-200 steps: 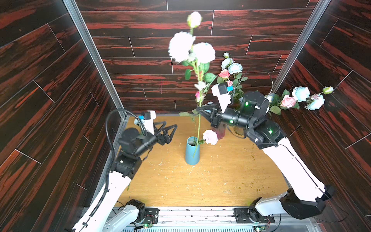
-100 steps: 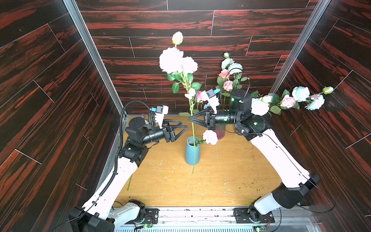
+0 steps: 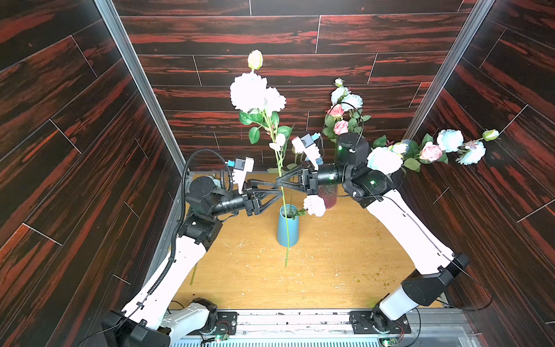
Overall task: Pick out blue flowers from the vase
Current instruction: Place the flower at the center of the board.
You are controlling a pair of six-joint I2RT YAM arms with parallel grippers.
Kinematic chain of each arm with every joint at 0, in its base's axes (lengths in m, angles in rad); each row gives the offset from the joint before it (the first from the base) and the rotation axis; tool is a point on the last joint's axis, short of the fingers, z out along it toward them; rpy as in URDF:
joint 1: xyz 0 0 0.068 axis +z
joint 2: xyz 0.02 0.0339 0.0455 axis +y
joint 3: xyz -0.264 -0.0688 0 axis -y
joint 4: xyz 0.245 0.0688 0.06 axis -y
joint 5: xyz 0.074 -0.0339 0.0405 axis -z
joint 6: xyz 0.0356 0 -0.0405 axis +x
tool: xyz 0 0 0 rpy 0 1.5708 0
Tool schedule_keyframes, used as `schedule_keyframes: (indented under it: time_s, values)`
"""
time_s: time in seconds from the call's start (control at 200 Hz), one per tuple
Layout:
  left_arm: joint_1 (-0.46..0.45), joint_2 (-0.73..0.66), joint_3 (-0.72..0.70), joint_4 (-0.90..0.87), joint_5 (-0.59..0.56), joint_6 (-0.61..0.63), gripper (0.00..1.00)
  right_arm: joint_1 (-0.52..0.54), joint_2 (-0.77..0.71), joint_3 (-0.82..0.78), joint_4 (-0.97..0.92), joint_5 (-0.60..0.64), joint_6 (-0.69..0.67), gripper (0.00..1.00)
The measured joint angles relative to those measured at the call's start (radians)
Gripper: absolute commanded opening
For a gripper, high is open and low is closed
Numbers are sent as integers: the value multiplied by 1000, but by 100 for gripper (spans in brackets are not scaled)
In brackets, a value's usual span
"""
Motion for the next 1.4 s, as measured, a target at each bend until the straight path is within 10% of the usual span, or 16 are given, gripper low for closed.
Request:
schedule_keyframes:
  time_s: [0.271, 0.661, 0.787, 1.102, 1.398]
  values:
    - [-23, -1, 0, -7, 18, 14, 27, 5, 0, 0, 29, -3, 16, 0]
    - [-30, -25, 0, -42, 8, 41, 27, 16, 19, 7, 20, -14, 18, 0]
    - [-30, -32, 0, -72, -4, 60, 10, 20, 32, 35, 5, -17, 9, 0]
    - [-32, -39, 18, -227, -100, 151, 0, 23, 41, 47, -35, 22, -35, 47]
    - [-34, -108, 69, -577, -430, 266, 0, 26, -105, -80, -31, 231, -85, 73]
